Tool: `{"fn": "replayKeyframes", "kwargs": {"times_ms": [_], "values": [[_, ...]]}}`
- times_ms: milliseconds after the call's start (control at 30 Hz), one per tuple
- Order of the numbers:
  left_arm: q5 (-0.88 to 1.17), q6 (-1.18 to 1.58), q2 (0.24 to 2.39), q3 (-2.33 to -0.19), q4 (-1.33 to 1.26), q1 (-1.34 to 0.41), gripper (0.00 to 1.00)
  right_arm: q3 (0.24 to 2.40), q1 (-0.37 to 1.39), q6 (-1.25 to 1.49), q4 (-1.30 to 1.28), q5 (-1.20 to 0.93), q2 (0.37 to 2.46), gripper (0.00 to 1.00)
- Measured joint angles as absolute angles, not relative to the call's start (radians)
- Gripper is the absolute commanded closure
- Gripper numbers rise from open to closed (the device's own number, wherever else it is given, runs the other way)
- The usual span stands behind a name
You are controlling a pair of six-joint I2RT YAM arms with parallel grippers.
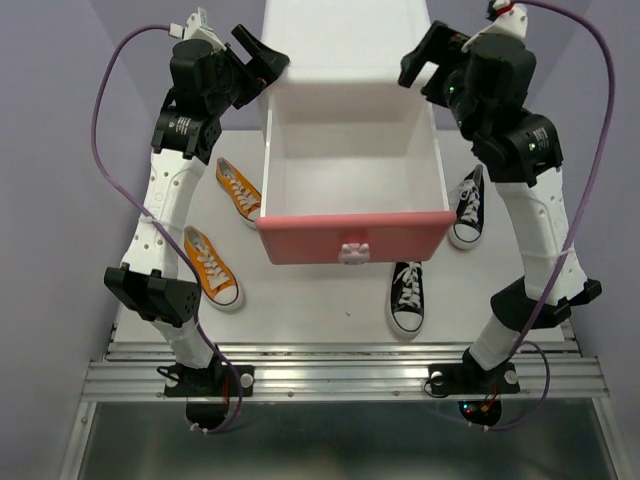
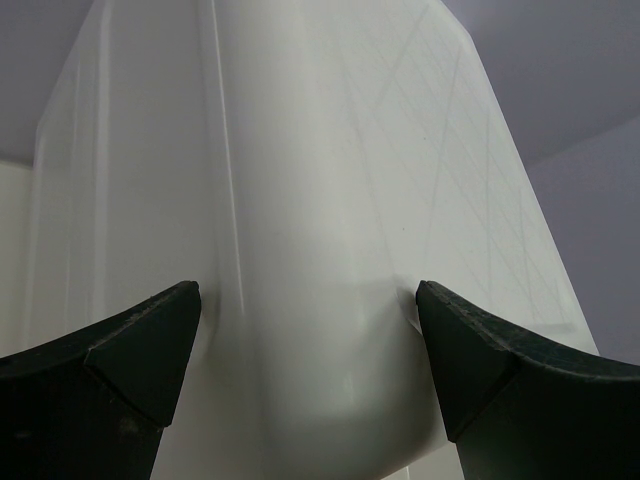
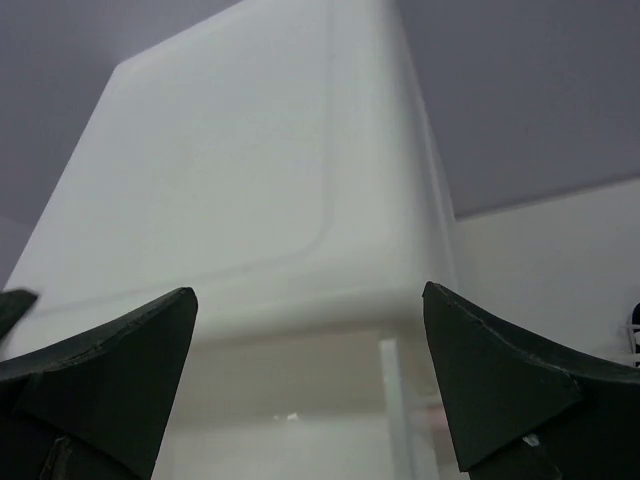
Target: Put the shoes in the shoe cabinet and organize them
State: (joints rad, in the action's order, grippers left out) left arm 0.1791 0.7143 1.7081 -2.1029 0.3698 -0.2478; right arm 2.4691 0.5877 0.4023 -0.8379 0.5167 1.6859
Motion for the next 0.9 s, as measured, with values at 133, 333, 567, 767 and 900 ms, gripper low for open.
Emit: {"fn": "replayKeyframes", "kwargs": {"times_ms": [133, 333, 567, 767, 900], "values": [[0.18, 0.716, 1.71, -2.104, 0.37, -0.248, 0.01, 2.472, 0.383, 0.469, -0.799, 0.393, 1.705, 0.0], [0.182, 0.717, 1.714, -2.11, 0.374, -0.247, 0.01, 2.266, 0.154, 0.563, -0.752, 0.231, 1.617, 0.0], [0.183, 0.715, 1.714, -2.11, 0.374, -0.247, 0.01, 1.977, -0.002, 0.601, -0.847, 0.181, 1.509, 0.0], [0.183, 0.712, 1.712, -2.104, 0.368, -0.247, 0.01, 1.688, -0.005, 0.62, -0.96, 0.147, 1.409, 0.0], [0.184, 0.71, 1.707, -2.091, 0.355, -0.247, 0.01, 1.42, -0.004, 0.632, -0.987, 0.064, 1.29, 0.0]]}}
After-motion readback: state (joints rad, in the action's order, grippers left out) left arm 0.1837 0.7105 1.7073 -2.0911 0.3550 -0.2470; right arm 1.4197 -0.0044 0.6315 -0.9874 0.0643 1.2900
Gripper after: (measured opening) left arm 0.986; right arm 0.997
